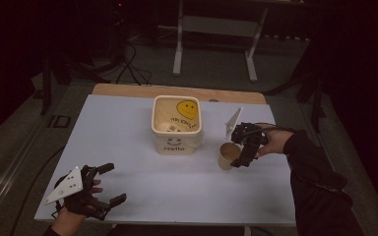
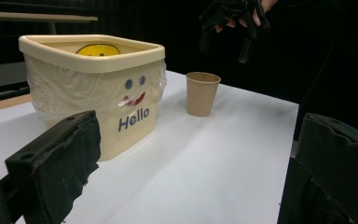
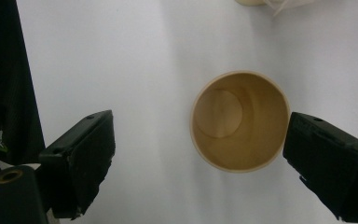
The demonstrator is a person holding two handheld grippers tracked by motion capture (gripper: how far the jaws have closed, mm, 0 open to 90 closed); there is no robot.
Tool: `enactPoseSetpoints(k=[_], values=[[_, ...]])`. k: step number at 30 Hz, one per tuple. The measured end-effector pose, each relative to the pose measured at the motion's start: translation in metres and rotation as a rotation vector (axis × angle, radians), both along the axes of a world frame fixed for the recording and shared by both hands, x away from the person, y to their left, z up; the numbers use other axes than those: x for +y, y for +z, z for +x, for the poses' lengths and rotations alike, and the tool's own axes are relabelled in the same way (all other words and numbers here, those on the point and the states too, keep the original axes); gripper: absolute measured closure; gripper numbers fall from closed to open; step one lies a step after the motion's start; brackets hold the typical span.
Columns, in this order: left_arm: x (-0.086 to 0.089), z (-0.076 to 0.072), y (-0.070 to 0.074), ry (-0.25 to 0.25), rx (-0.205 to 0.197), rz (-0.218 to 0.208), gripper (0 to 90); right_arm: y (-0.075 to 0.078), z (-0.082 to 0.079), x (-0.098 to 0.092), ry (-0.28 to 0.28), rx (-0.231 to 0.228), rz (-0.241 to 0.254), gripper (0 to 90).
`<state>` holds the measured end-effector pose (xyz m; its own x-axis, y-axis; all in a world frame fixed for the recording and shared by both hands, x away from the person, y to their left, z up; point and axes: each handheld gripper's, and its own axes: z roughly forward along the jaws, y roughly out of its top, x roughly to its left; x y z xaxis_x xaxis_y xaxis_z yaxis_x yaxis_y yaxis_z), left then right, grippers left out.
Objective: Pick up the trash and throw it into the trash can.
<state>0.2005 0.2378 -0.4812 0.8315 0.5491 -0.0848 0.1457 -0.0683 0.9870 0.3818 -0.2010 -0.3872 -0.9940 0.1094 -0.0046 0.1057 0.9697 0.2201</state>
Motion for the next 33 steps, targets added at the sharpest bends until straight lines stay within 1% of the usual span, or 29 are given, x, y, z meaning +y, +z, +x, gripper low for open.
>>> enactPoseSetpoints(k=[4, 8, 10, 14, 19, 21, 24, 26, 29, 33], values=[[0.000, 0.000, 0.000, -0.003, -0.001, 0.000, 0.8, -0.002, 0.004, 0.002, 0.002, -0.004, -0.007, 9.0], [0.000, 0.000, 0.000, -0.004, 0.000, 0.002, 0.8, -0.005, 0.009, 0.003, 0.003, 0.003, 0.000, 9.0], [0.000, 0.000, 0.000, -0.005, -0.001, 0.001, 0.8, -0.008, 0.012, 0.003, 0.002, -0.002, -0.004, 9.0], [0.000, 0.000, 0.000, -0.007, -0.001, 0.000, 0.8, -0.014, 0.016, 0.004, -0.002, 0.004, -0.016, 9.0], [0.000, 0.000, 0.000, -0.010, 0.000, 0.002, 0.8, -0.022, 0.021, 0.004, -0.008, -0.001, -0.019, 9.0], [0.000, 0.000, 0.000, -0.010, 0.001, 0.001, 0.8, -0.025, 0.022, 0.004, -0.009, 0.008, -0.021, 9.0], [0.000, 0.001, 0.000, -0.012, 0.002, 0.000, 0.8, -0.030, 0.026, 0.004, -0.014, 0.003, -0.030, 9.0], [0.000, 0.001, -0.001, -0.012, 0.003, 0.001, 0.8, -0.032, 0.029, 0.003, -0.028, -0.013, -0.025, 9.0], [0.000, 0.001, -0.001, -0.014, 0.005, -0.001, 0.8, -0.034, 0.032, 0.001, -0.038, -0.005, -0.004, 9.0], [-0.001, 0.001, -0.001, -0.015, 0.006, 0.000, 0.8, -0.040, 0.032, 0.002, -0.032, 0.015, -0.021, 9.0]])
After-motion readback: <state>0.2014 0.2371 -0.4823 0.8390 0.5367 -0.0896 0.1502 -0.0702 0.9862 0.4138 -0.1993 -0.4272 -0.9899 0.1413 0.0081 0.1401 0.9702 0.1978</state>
